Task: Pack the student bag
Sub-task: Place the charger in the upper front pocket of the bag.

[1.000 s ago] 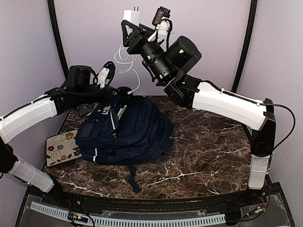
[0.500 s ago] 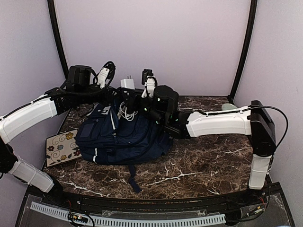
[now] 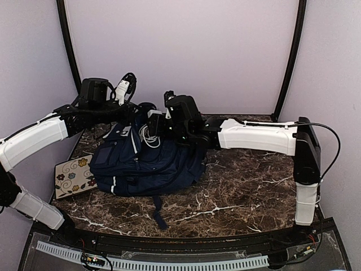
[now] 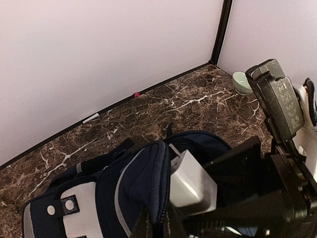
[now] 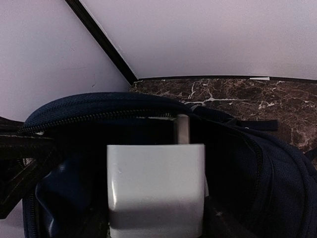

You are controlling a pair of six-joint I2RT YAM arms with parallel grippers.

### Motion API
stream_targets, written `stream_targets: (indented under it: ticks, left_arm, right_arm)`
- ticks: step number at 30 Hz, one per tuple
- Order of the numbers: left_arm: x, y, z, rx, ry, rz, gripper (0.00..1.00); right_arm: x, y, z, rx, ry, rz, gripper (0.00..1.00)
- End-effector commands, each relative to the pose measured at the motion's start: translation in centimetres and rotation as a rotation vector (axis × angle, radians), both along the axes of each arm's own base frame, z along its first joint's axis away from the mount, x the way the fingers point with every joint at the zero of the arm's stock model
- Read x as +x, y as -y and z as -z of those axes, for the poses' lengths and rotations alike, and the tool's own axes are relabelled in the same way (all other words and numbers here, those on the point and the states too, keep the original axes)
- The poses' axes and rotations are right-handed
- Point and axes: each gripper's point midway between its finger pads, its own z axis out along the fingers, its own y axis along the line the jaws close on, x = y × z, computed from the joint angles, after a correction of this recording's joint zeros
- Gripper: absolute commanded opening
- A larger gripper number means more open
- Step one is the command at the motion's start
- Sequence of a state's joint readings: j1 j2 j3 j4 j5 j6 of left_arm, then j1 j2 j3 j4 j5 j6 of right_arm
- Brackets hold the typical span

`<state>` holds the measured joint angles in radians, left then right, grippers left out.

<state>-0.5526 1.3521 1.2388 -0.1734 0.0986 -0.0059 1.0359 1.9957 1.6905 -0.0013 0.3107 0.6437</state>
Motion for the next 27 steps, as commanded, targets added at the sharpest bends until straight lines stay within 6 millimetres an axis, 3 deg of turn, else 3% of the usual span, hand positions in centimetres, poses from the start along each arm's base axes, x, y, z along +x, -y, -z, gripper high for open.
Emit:
stream_targets:
  ticks: [1, 2, 3, 8, 11, 13, 16, 21, 27]
  left_arm:
    - [-0.5, -1.0, -7.7, -0.111, 0.232, -0.012, 0.0]
    - [-0.5, -0.9, -7.7, -0.111, 0.23, -0.01, 0.0]
    - [-0.5, -0.9, -7.7, -0.11, 0.229, -0.009, 0.0]
    - [-0.3, -0.8, -7.4, -0.106, 0.223, -0.009, 0.0]
    - [-0.3, -0.8, -7.3, -0.105, 0.221, -0.01, 0.0]
    - [-0.3, -0.7, -7.3, -0.107, 0.22, -0.009, 0.0]
    - [-0.3, -0.6, -7.2, -0.109, 0.216, -0.003, 0.0]
    - [-0.3, -0.6, -7.2, -0.107, 0.217, -0.004, 0.0]
    - [-0.4, -0.6, -7.3, -0.11, 0.22, 0.002, 0.0]
  right_arm:
    - [-0.7, 1.9, 0.0, -0.202, 0.006, -0.031, 0.91]
    - [-0.9, 2.3, -0.7, -0.234, 0.022, -0.034, 0.99]
    - [-1.1, 2.8, -1.4, -0.264, 0.039, -0.037, 1.0]
    - [-3.7, 2.9, -4.7, -0.289, 0.126, -0.21, 1.0]
    - [-4.6, 3.1, -4.8, -0.281, 0.109, -0.264, 0.99]
    - [-4.3, 3.4, -4.3, -0.248, 0.071, -0.246, 0.91]
    - [-3.0, 3.4, -3.7, -0.2, 0.039, -0.195, 0.66]
    - [-0.7, 1.6, -2.6, -0.199, 0.032, -0.173, 0.38]
    - [0.5, -0.6, 0.1, -0.174, -0.04, -0.173, 0.25]
